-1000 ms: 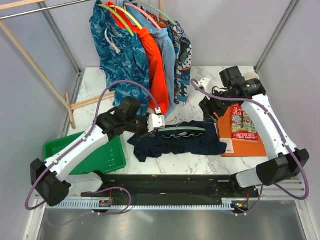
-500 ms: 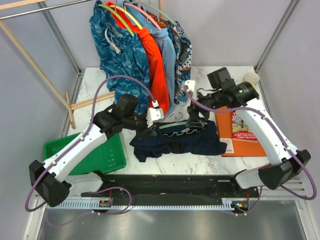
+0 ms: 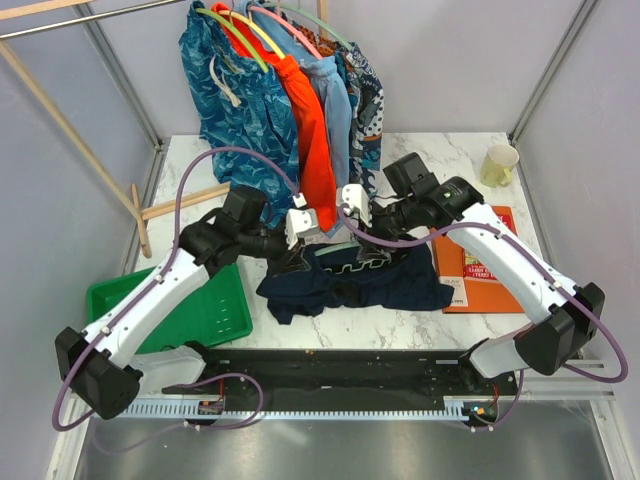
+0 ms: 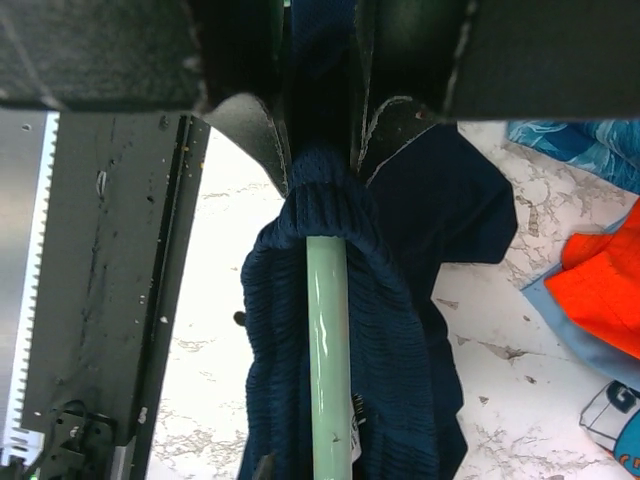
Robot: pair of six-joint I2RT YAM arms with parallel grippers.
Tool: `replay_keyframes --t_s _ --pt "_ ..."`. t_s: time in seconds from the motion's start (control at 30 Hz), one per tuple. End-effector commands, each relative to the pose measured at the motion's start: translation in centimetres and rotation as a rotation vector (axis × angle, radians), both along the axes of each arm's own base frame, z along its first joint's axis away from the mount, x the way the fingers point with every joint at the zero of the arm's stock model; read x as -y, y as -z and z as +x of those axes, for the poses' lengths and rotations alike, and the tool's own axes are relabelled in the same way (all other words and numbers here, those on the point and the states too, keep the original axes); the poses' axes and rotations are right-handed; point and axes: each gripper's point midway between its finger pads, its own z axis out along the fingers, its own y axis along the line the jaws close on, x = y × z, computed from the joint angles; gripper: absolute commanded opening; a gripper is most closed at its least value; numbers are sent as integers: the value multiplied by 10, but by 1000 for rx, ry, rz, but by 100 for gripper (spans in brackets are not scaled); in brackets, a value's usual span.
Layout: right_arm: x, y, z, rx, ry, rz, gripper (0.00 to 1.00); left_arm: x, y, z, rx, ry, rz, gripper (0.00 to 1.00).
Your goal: Place the shorts on the hanger
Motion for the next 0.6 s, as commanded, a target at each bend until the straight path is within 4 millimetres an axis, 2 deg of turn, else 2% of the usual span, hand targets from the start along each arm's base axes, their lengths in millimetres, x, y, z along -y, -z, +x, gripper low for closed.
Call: replay_keyframes --t_s 0.0,0.07,0.13,0.23,0.33,0.5,0.53,0.57 --pt "8 7 -3 49 -29 -25 47 7 -42 -9 84 57 -159 2" --pt "10 9 -6 50 -47 -31 30 5 -41 -11 87 59 -162 2" --pt "9 8 -7 47 -49 -26 0 2 -38 -10 87 43 -153 2" --pt "11 -1 -5 72 -38 -22 0 -4 -34 -8 67 13 -145 10" --pt "19 -7 -3 107 -30 -44 0 -16 -42 -5 56 -17 -173 21" --pt "26 -9 -11 95 -40 -50 0 -33 -40 -3 77 -26 -161 25" --pt "26 -10 -12 95 -42 -49 0 -33 -38 -5 69 -21 -159 28" --pt "26 -11 -12 98 -41 -48 0 -35 -36 -7 63 -15 -155 36"
